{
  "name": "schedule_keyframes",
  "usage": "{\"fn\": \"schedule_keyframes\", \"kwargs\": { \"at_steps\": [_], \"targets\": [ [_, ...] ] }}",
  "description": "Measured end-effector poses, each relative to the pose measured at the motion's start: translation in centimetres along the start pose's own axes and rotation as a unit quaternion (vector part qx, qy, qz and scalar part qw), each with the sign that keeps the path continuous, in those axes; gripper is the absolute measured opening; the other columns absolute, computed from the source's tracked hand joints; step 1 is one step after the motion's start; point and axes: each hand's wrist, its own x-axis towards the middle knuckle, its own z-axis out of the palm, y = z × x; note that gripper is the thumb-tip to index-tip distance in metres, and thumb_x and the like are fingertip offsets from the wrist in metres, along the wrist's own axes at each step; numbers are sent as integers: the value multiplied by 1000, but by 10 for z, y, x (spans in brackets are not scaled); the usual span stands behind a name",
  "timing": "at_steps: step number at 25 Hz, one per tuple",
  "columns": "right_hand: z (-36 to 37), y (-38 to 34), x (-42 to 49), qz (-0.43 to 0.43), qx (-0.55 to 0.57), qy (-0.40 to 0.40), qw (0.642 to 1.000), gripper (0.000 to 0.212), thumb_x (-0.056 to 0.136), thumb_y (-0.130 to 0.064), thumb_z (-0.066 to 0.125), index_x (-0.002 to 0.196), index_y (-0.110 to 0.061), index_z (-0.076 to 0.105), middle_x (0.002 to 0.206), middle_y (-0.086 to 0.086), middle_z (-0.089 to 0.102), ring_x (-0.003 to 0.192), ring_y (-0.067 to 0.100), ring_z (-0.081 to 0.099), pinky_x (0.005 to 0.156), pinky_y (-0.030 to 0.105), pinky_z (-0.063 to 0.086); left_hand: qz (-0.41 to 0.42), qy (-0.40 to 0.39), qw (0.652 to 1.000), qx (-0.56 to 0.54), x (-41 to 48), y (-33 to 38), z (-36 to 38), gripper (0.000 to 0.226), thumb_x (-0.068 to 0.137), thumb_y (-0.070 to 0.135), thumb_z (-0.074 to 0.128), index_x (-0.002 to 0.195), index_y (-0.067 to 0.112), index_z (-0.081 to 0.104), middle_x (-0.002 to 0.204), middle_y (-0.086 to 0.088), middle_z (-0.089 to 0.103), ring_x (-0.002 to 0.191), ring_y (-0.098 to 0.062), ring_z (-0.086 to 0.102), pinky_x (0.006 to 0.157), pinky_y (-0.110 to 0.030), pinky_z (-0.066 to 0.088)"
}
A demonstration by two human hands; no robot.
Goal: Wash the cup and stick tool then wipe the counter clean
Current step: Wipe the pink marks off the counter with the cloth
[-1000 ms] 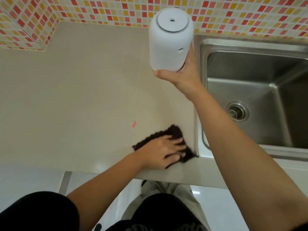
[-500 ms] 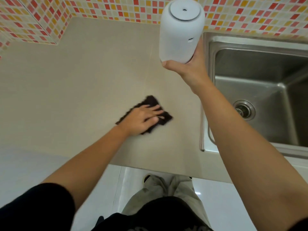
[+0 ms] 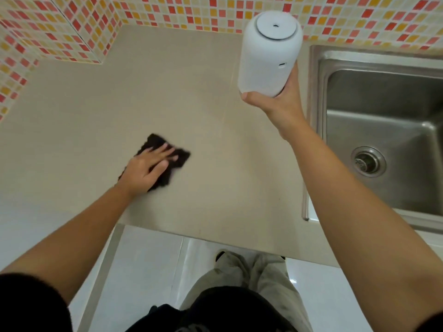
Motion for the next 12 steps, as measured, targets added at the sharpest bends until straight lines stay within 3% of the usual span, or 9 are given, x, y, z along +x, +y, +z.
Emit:
{"fn": "schedule_keyframes", "kwargs": {
  "at_steps": [2, 4, 6, 8, 10, 12],
  "targets": [
    [-2, 1, -1, 3, -10, 3, 1000, 80, 62, -8, 81, 125, -19, 33, 118, -3, 49, 104, 4, 54, 76, 21, 52, -30, 7, 999, 15, 55, 24, 26, 51, 94, 41, 32, 123, 10, 60, 137, -5, 52, 135, -21, 37, 109, -29, 21],
    [-6, -1, 1, -3, -18, 5, 1000, 79, 63, -7, 81, 124, -20, 32, 118, -2, 48, 104, 4, 53, 75, 18, 51, -6, -53, 999, 12, 94, 77, 70, 50, 92, 36, 30, 125, 11, 59, 140, -8, 48, 138, -24, 34, 109, -29, 18],
    [-11, -2, 3, -10, -29, 3, 1000, 79, 64, -9, 81, 125, -18, 32, 119, -1, 48, 105, 5, 53, 74, 17, 51, 86, -121, 989, 2, 92, 139, 111, 54, 92, 40, 26, 123, 13, 61, 138, -5, 51, 138, -21, 34, 111, -34, 20],
    [-18, -1, 3, -13, -34, 7, 999, 79, 64, -9, 81, 125, -18, 32, 119, 0, 48, 106, 6, 53, 75, 19, 51, 223, -209, 952, -11, 52, 174, 127, 49, 92, 37, 30, 117, 14, 65, 133, -4, 56, 135, -19, 38, 113, -39, 24],
    [-26, 4, 2, -16, -30, 18, 999, 81, 61, -9, 82, 125, -18, 32, 121, 3, 49, 107, 9, 54, 75, 20, 51, 331, -272, 903, -31, 4, 163, 112, 38, 94, 32, 40, 112, 15, 68, 130, -2, 59, 134, -14, 39, 114, -36, 23],
    [-30, 10, 1, -17, -25, 19, 999, 83, 59, -11, 83, 125, -17, 33, 123, 8, 50, 108, 15, 55, 76, 22, 51, 357, -261, 897, -32, -14, 113, 80, 33, 96, 29, 44, 109, 15, 70, 126, 0, 62, 133, -10, 41, 112, -33, 27]
  ]
}}
